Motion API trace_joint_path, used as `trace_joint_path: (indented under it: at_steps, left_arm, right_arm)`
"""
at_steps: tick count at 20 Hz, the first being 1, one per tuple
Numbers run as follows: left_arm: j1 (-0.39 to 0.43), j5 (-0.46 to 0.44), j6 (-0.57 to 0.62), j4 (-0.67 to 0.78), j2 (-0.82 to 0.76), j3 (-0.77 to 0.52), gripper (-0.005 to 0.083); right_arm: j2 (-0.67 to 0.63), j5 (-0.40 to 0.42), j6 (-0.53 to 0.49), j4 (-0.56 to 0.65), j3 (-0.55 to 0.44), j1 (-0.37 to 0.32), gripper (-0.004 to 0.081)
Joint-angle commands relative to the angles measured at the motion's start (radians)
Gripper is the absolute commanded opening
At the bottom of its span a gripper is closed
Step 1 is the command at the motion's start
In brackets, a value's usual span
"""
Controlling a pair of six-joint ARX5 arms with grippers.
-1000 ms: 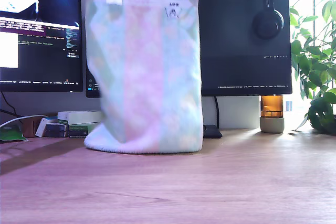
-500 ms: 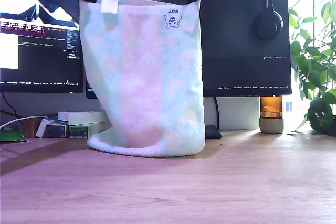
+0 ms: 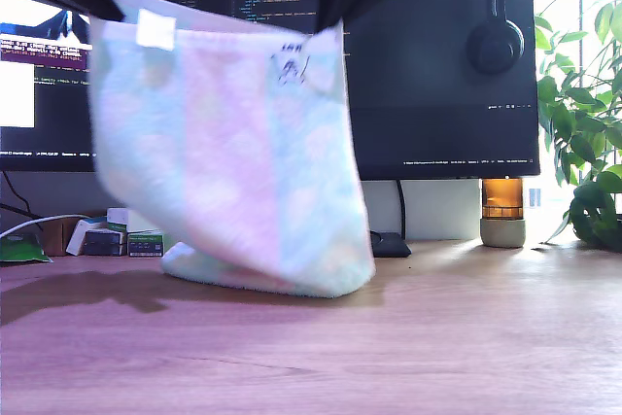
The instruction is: Fold the tea towel to a neat square and place it to the right
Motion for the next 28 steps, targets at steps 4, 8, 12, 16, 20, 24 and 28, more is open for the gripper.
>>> trace_joint_path:
  at_steps: [4,8,12,16,20,24,28]
  left_arm:
    - [0.031,0.021,-0.058,0.105,-0.119,-0.159,-0.0023]
    - [0.027,0.051,-0.158,0.176,-0.232,-0.316,-0.0023]
    - [-0.07,0.04,-0.2,0.108,-0.347,-0.427,-0.0023]
    - [-0.206,-0.039,-0.304,0.08,-0.483,-0.508,-0.0023]
    - [-0.362,-0.185,-0.396,0.03,-0.589,-0.523,-0.0023]
    - [-0.478,-0.265,-0.443,-0.019,-0.617,-0.523,-0.0023]
    - [-0.573,-0.284,-0.54,-0.065,-0.617,-0.523,-0.0023]
  right_arm:
    - [-0.325,0.022,0.028,0.288,-0.439,-0.024,-0.0012]
    - [-0.536,0.017,0.103,0.418,-0.739,-0.023,-0.0012]
    - [-0.64,0.004,0.164,0.416,-0.928,0.043,-0.0012]
    - [-0.745,0.029,0.246,0.406,-1.045,0.112,-0.0012]
    - [-0.84,0.066,0.309,0.362,-1.073,0.183,-0.0012]
    - [-0.87,0.1,0.344,0.294,-1.077,0.254,-0.0012]
    - [-0.904,0.149,0.389,0.163,-1.076,0.356,-0.0012]
